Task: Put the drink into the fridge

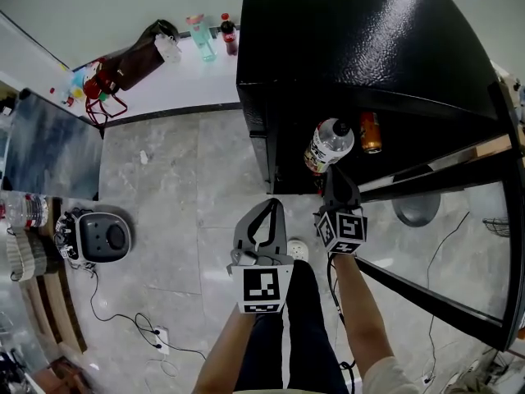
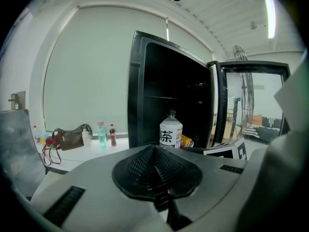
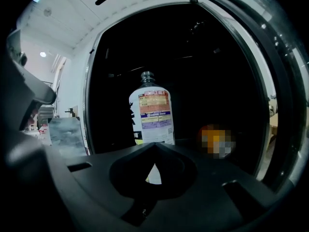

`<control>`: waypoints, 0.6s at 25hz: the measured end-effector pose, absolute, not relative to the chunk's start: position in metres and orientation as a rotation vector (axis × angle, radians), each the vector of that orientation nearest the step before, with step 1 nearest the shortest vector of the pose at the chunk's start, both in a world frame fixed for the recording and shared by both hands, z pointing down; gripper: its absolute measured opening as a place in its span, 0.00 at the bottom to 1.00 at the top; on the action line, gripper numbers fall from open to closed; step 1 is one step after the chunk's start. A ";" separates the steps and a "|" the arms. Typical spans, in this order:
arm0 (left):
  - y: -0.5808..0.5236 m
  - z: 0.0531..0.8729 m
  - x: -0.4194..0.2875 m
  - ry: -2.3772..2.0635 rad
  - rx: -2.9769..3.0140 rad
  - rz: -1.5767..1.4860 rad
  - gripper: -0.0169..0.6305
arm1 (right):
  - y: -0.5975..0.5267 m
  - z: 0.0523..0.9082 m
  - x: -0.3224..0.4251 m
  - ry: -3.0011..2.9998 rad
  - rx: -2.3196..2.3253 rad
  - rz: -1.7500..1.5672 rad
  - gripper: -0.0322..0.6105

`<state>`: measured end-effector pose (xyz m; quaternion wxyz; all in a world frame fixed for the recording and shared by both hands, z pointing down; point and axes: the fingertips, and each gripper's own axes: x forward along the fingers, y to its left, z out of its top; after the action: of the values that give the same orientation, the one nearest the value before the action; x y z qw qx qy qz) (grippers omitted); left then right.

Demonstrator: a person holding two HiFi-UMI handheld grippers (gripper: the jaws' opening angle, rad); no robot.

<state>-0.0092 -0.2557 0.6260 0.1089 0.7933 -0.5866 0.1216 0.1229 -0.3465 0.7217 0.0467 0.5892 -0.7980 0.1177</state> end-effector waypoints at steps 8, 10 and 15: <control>-0.260 0.630 -0.012 -1.750 2.310 0.356 0.03 | -0.363 0.723 0.116 -2.451 1.762 0.355 0.04; -0.262 0.631 -0.011 -1.752 2.309 0.356 0.03 | -0.369 0.723 0.115 -2.451 1.758 0.351 0.04; -0.261 0.633 -0.008 -1.746 2.305 0.359 0.03 | -0.375 0.726 0.114 -2.446 1.747 0.349 0.04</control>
<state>-0.0082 -0.2610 0.6327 0.1139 0.7859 -0.5953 0.1225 0.1145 -0.3747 0.7257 0.0576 0.5763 -0.8070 0.1150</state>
